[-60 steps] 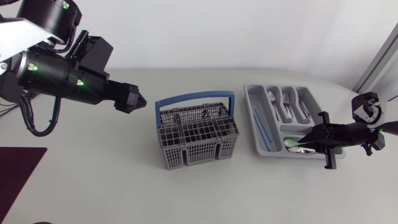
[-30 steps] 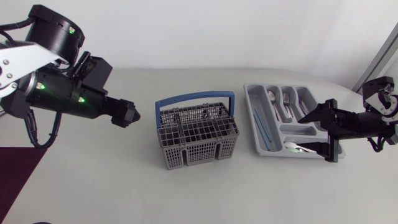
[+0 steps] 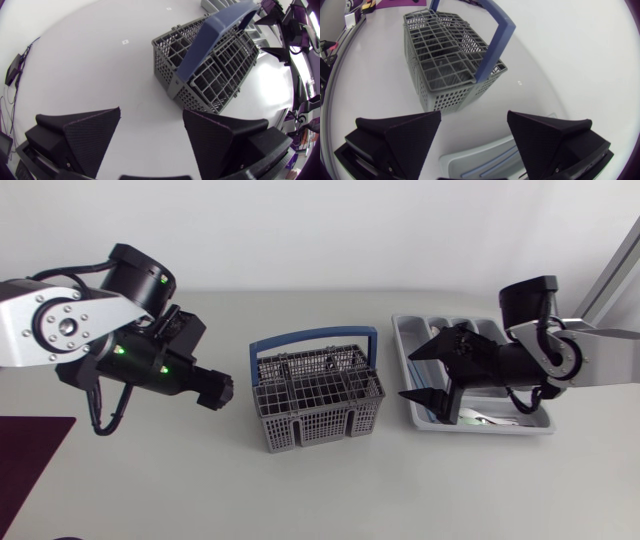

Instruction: Unload the cutlery basket into the drawer organizer.

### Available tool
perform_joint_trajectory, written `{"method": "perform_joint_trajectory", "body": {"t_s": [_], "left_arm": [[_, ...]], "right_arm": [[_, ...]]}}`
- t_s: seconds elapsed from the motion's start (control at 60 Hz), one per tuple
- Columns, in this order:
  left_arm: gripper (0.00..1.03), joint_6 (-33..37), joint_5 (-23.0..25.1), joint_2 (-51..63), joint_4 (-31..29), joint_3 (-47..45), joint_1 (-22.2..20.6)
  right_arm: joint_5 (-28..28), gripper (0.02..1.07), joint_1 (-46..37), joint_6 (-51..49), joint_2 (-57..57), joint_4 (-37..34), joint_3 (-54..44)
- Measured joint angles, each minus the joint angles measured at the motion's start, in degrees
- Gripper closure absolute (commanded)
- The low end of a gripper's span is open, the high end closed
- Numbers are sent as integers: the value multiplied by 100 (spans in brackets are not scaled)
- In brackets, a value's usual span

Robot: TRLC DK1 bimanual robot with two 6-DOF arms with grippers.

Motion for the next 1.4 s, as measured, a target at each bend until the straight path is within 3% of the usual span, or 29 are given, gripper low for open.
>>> {"method": "perform_joint_trajectory", "body": {"t_s": [0.1,0.15,0.267,0.383,0.717,1.067,1.4], "left_arm": [[28,0,-4,269,61,2,-98],[44,2,-7,404,101,7,-138],[67,0,-9,734,160,70,-214],[79,-2,-11,1069,264,155,-306],[79,-2,-181,1552,330,599,-374],[79,55,-195,2015,466,1119,256],[79,330,-105,2085,520,1176,625]], "right_arm": [[142,46,293,376,236,87,0],[192,57,367,544,372,122,0],[291,76,422,826,627,221,55],[302,87,494,992,704,221,63],[774,88,1207,1349,704,247,66],[1147,88,1698,1858,1318,363,686],[1495,88,1622,1982,1495,601,861]]}}
